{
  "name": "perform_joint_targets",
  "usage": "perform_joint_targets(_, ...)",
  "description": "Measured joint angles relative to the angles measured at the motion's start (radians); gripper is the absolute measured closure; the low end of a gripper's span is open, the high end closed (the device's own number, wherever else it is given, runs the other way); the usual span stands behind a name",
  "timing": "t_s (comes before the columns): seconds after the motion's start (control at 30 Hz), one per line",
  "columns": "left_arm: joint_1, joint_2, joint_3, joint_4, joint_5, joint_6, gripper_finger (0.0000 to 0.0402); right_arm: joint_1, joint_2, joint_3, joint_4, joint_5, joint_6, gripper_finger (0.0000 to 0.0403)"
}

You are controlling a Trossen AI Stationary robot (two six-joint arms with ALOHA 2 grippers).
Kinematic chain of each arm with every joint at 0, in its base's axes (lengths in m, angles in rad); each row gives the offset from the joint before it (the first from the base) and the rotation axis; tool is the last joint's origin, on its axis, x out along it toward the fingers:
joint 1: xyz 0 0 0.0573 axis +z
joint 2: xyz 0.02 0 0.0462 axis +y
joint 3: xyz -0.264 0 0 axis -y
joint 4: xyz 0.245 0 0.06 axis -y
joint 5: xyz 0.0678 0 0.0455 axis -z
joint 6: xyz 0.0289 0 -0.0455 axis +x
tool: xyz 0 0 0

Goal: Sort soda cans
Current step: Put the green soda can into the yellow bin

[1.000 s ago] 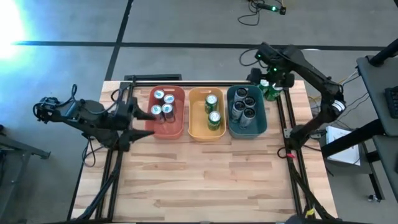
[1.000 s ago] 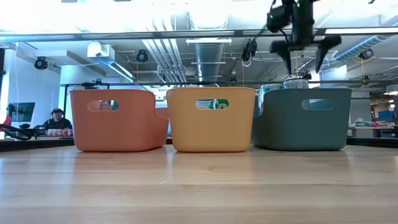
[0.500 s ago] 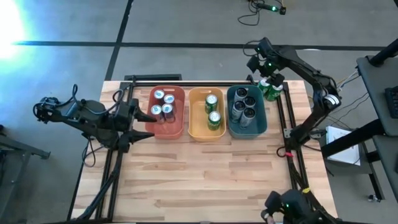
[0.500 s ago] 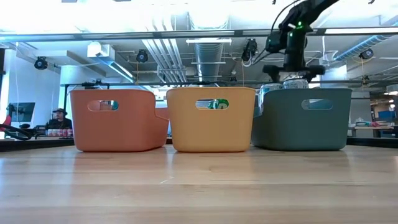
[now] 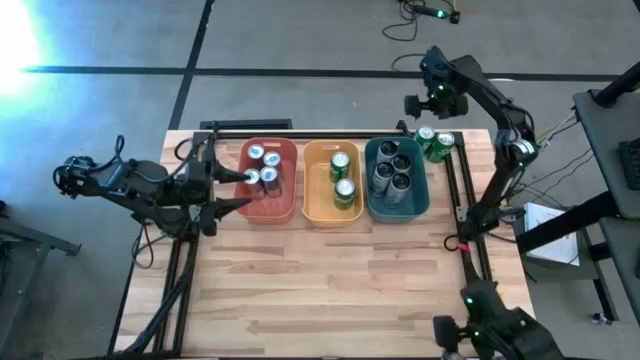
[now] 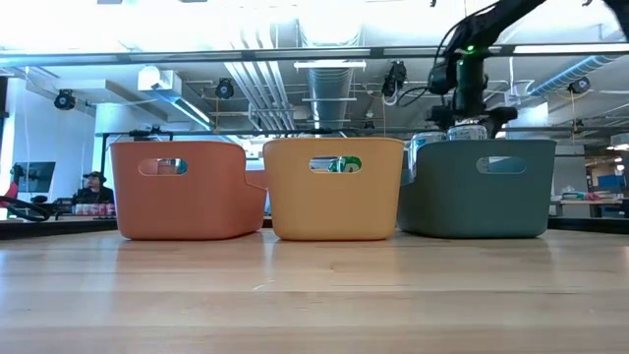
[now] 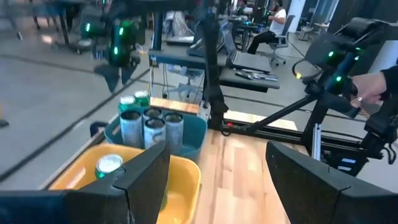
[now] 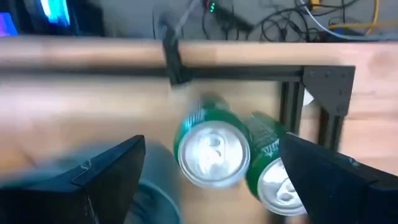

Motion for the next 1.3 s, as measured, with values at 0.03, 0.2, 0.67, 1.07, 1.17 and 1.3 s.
perform_joint_targets(0.03, 0.0, 0.0, 0.0, 0.009, 0.0, 0.017, 0.015, 0.002, 0.023, 0.022, -0.035, -0.004, -0.062, 0.0039)
perform_joint_targets(0.2, 0.003, -0.007, 0.006, 0.038, -0.02, 0.069, 0.015, 0.01, 0.1, 0.098, -0.117, -0.055, -0.265, 0.0039)
perform_joint_targets(0.67, 0.003, 0.004, 0.026, 0.093, -0.028, 0.013, 0.015, 0.066, 0.108, 0.084, -0.214, 0.189, -0.701, 0.0039)
perform_joint_targets(1.07, -0.001, 0.007, 0.026, 0.115, 0.061, 0.094, 0.015, 0.054, 0.071, 0.054, -0.226, 0.148, -0.741, 0.0039)
perform_joint_targets(1.17, -0.002, 0.007, 0.026, 0.134, 0.062, 0.125, 0.015, 0.075, 0.072, 0.024, -0.184, 0.17, -0.735, 0.0039)
perform_joint_targets(1.3, -0.001, 0.0, 0.029, 0.143, 0.062, 0.146, 0.015, 0.066, 0.091, 0.006, -0.151, 0.065, -0.518, 0.0039)
